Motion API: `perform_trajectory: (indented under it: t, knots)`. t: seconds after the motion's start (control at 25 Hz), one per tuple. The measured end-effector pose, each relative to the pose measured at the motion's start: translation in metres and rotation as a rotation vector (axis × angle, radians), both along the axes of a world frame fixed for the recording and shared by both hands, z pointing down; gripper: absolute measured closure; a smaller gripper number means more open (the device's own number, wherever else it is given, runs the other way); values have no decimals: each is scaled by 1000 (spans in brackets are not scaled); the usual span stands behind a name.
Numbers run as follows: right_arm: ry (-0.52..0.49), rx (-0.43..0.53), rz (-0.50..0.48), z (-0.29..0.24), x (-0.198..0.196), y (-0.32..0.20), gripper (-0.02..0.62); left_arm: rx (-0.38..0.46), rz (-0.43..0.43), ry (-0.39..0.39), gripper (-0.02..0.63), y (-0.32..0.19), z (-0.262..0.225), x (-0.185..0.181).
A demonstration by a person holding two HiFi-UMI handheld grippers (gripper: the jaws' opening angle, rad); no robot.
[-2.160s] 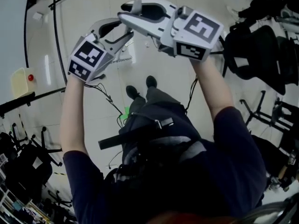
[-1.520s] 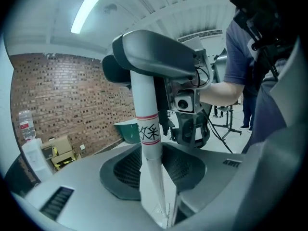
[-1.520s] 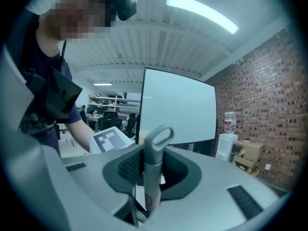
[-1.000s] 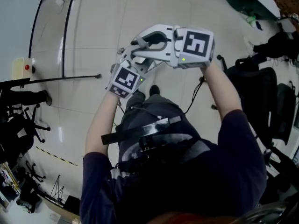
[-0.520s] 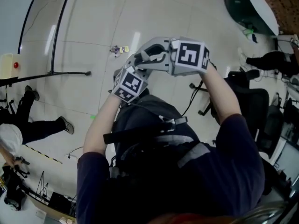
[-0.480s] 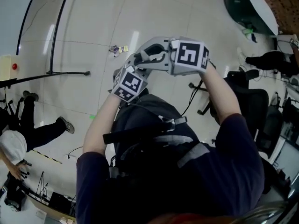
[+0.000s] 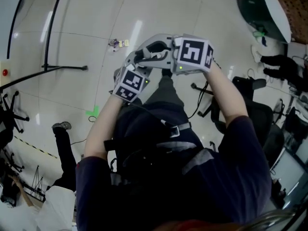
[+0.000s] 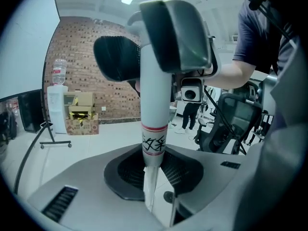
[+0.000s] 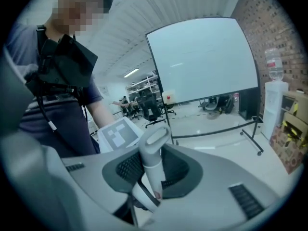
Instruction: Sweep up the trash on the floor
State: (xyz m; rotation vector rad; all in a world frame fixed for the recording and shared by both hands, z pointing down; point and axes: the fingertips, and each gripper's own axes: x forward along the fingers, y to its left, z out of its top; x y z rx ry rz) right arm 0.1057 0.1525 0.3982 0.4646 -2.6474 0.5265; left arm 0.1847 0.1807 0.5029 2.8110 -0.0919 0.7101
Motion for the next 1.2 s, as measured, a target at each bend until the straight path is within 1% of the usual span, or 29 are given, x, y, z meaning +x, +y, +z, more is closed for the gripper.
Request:
perform_trajectory:
  t: [0.12, 0.24, 0.36, 0.48, 0.6, 0.72, 0.8, 0.96, 1.2]
  knots:
    - [-28, -22, -59, 14, 17, 1, 486, -9, -81, -37, 525, -4, 17, 15]
    - [-31, -49, -149, 33, 24, 0, 485, -27, -200, -64, 525, -12, 36, 21]
    - [-16, -73, -254, 47, 26, 4, 485, -44, -306, -74, 525, -15, 50, 25]
    - [-18, -89, -304, 61, 23, -2, 485, -56, -380, -76, 525, -25, 63, 25]
    - [-29, -82, -303, 73, 12, -19, 485, -45, -438, -87, 525, -44, 74, 18]
    - [-8, -67, -295, 87, 1, -41, 486, -6, -495, -118, 526, -69, 87, 10]
    - [1, -71, -272, 97, -10, -61, 486, 8, -528, -145, 525, -89, 97, -1]
    - [21, -67, -235, 110, -41, -89, 489, -4, -575, -193, 522, -114, 111, -31]
    - [2, -64, -198, 117, -83, -118, 491, -15, -625, -215, 517, -141, 117, -72]
